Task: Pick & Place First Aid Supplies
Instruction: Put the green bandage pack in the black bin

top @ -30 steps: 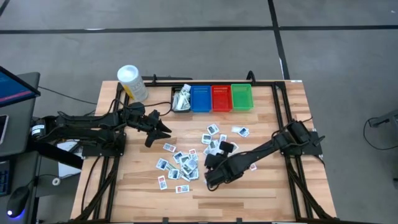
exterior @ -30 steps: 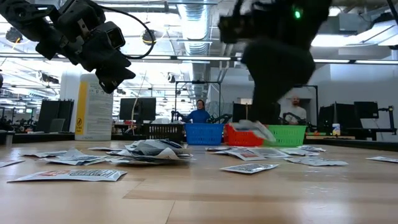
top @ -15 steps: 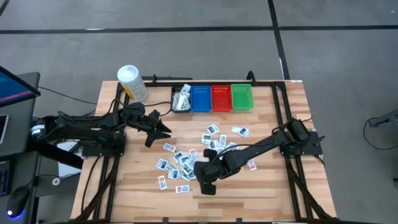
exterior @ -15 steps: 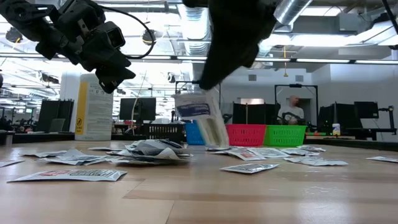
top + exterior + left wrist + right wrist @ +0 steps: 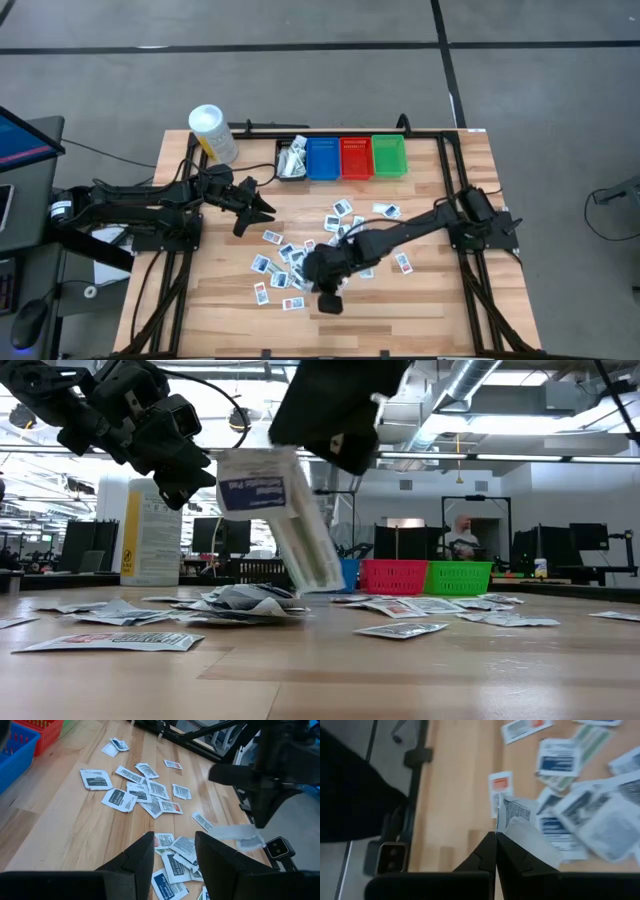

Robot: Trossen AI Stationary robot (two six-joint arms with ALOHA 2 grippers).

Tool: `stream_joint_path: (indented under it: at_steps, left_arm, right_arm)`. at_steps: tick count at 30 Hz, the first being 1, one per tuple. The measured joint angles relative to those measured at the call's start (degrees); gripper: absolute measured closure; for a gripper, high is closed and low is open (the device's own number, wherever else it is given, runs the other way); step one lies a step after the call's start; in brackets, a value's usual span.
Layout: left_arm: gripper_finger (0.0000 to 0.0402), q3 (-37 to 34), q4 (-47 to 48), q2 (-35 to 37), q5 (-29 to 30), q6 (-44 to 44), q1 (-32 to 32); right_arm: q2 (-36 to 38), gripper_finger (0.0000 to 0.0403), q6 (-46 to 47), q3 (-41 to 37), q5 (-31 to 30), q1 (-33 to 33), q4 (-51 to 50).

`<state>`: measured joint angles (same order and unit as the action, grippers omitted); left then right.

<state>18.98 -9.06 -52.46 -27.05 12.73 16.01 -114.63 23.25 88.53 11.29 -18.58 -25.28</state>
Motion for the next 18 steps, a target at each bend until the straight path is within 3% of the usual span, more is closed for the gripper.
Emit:
stream_joint_path:
  at_steps: [9, 18]
  left_arm:
    - [0.0259, 0.00, 0.06, -0.01, -0.02, 0.00, 0.02]
    - [0.0259, 0.00, 0.42, -0.01, -0.02, 0.01, 0.00]
  right_arm:
    - [0.00, 0.0396, 2.14, -0.02, -0.95, 2.39, -1.79]
    - [0.00, 0.0335, 2.27, -0.02, -7.72, 2.16, -5.02]
